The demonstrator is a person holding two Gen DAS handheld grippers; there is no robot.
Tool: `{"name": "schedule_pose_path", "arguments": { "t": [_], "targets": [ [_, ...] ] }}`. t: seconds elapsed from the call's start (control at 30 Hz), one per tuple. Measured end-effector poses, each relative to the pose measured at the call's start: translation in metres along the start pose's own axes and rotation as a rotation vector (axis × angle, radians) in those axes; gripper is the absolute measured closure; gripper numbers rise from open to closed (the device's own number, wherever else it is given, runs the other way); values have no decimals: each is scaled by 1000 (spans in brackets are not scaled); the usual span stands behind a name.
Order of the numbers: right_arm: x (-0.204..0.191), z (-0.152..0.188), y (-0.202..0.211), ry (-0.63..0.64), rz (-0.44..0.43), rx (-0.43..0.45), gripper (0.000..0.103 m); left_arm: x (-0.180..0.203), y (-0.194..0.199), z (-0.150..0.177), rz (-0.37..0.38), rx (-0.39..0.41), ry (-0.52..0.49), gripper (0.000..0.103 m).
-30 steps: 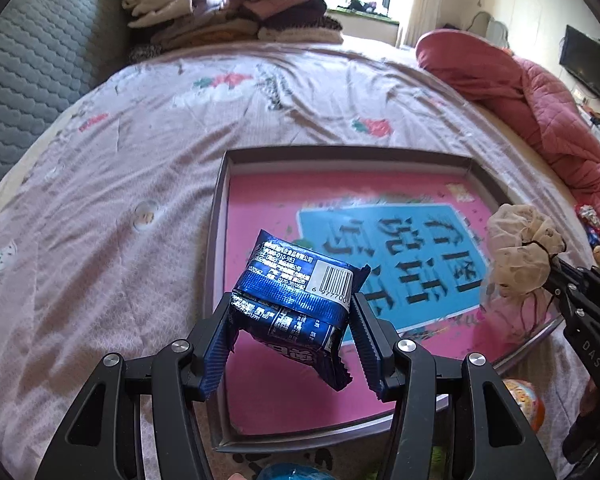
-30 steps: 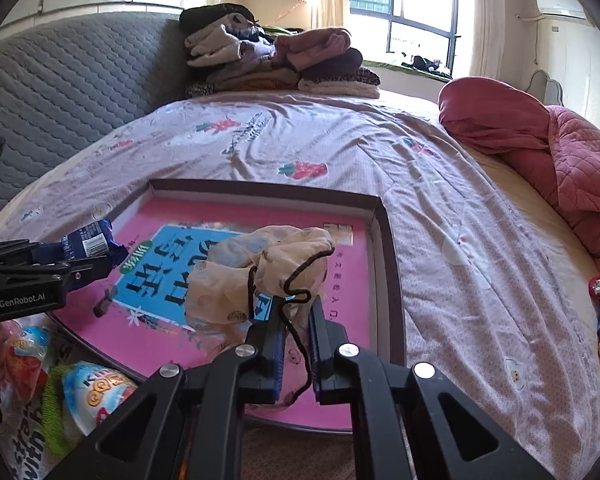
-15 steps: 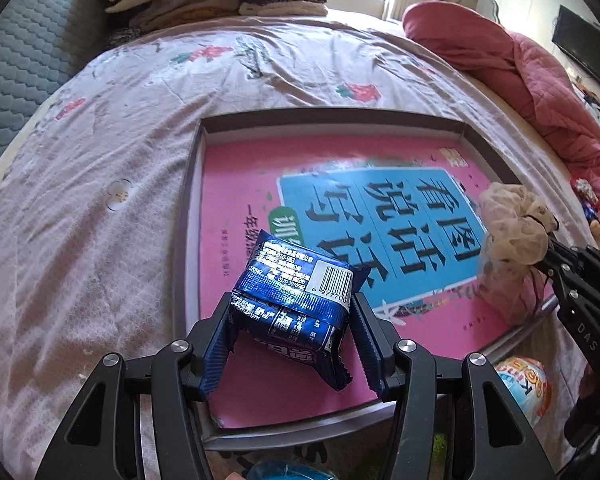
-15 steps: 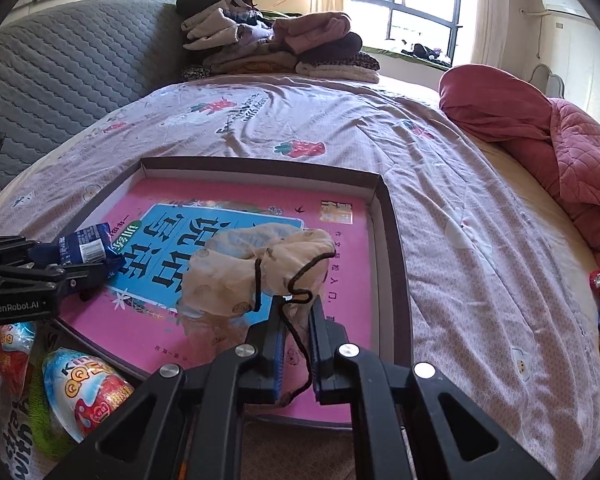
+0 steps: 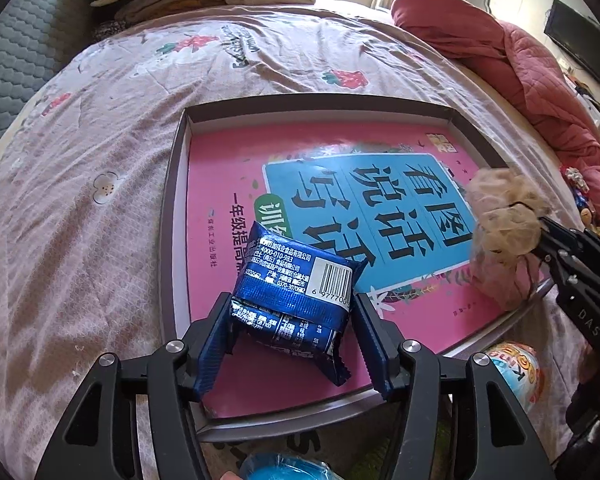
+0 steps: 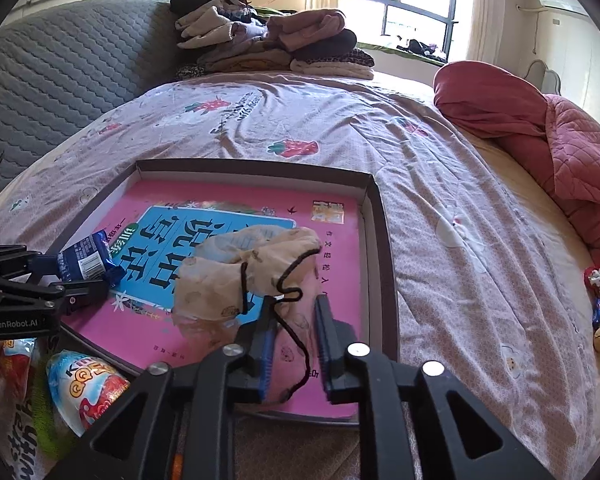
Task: Organize objects
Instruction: 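Lower and release the packet into the tray while the right tool releases the bag there, then withdraw both open tools back from the tray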
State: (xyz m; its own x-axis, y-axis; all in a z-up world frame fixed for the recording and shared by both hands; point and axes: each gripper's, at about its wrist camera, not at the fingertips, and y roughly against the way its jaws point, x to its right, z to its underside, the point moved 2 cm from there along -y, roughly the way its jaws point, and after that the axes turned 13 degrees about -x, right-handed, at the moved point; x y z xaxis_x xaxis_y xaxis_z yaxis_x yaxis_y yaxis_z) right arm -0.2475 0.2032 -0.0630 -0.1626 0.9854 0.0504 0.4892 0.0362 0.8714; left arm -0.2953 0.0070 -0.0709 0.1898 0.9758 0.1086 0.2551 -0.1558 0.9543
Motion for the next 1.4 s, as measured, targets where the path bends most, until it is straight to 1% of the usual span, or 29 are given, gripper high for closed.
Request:
{"name": "schedule_pose_path", "arguments": {
  "t": [0.17, 0.37, 0.43, 0.57, 0.63, 0.83, 1.0, 1.2, 1.4],
  "targets": [
    [2, 0, 3, -7, 0, -9, 71, -2, 2, 0, 33, -14, 16, 42],
    [3, -1, 12, -12, -13, 7, 68, -2, 6, 0, 46, -14, 25, 41],
    [3, -2, 14, -13, -15, 13, 67, -2, 9, 1, 44, 1, 25, 36],
    [2, -1, 17, -16, -22, 18, 66, -2, 15, 2, 62, 24, 26, 33],
    [1, -1, 20, -16, -22, 23, 66, -1, 20, 2, 65, 47, 26, 30],
    [1, -2, 28, -22, -25, 45, 66, 0, 31, 4, 58, 82, 32, 29],
    [1, -4, 38, -25, -29, 76, 66, 1, 43, 7, 37, 113, 34, 29],
    [-2, -6, 50, -16, -40, 107, 66, 2, 57, 12, 37, 140, 50, 29],
    [-3, -6, 61, -11, -52, 135, 63, 3, 69, 19, 13, 166, 62, 29]
  ]
}}
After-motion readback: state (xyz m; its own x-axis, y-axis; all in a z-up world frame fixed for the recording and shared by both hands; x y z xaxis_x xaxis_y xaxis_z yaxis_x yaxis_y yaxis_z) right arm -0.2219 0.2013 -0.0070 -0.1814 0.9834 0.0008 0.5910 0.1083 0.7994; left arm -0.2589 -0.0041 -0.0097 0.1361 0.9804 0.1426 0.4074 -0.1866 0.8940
